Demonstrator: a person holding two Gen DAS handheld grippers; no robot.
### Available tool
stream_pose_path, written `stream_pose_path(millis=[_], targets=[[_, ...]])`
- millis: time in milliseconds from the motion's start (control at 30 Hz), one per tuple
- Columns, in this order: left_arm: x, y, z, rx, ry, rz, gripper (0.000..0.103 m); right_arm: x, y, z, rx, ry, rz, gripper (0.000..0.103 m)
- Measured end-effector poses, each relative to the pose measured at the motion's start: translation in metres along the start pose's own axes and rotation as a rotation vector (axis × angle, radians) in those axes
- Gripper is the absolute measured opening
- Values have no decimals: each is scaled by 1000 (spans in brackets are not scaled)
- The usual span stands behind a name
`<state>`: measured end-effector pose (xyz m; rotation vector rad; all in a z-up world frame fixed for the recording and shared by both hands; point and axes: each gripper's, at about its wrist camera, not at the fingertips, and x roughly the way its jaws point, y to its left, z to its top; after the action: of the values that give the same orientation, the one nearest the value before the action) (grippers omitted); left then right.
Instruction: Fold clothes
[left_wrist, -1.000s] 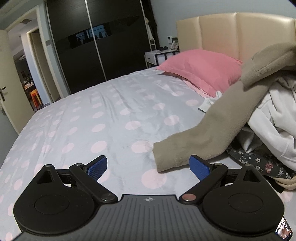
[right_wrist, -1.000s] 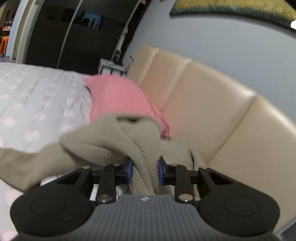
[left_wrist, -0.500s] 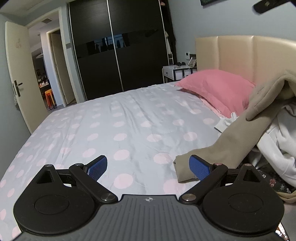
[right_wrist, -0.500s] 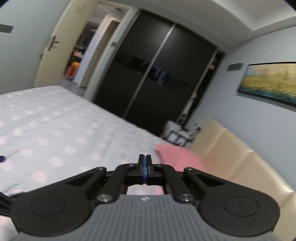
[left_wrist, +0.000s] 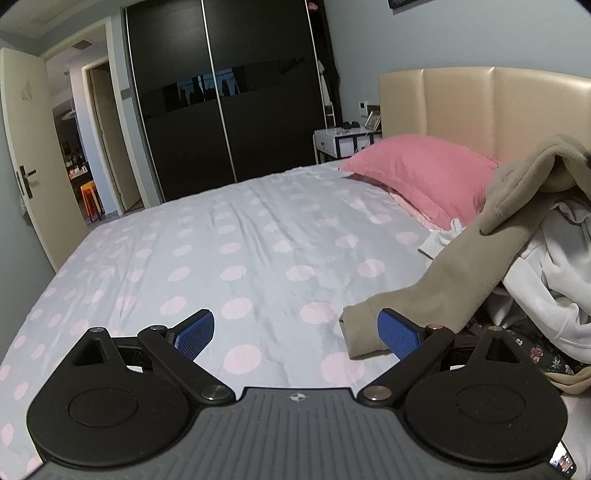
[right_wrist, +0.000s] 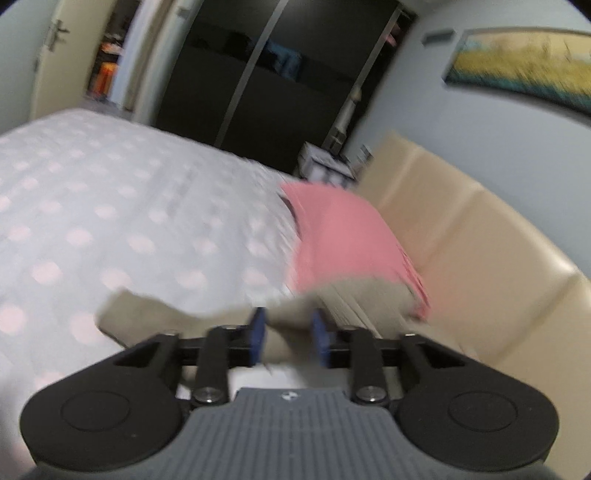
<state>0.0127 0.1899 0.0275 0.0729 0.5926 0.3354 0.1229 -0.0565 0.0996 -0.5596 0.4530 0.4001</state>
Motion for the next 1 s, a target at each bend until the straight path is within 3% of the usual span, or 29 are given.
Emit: stream_pose_path(millis=[100, 267, 400, 533, 700, 833, 1000], targets=[[8, -5, -5, 6, 26, 0, 97, 10, -15, -29, -2, 41, -17, 44], [25, -13, -13, 21, 76, 1, 97, 26, -40, -78, -6, 110, -44, 71], [36, -21, -17, 41, 106, 0, 97, 41, -49, -107, -41, 139, -66, 79], [47, -28, -18, 59, 128, -3, 97, 62, -49, -115, -101, 152, -99, 81], [60, -30, -20, 79, 154, 10, 97, 84, -51, -109, -208, 108, -205, 81], [68, -30, -21, 83, 171, 22, 97, 100, -64, -92, -202, 66, -267, 86], [74, -30, -23, 90, 187, 26, 97, 138, -78, -80, -211, 94, -354, 85]])
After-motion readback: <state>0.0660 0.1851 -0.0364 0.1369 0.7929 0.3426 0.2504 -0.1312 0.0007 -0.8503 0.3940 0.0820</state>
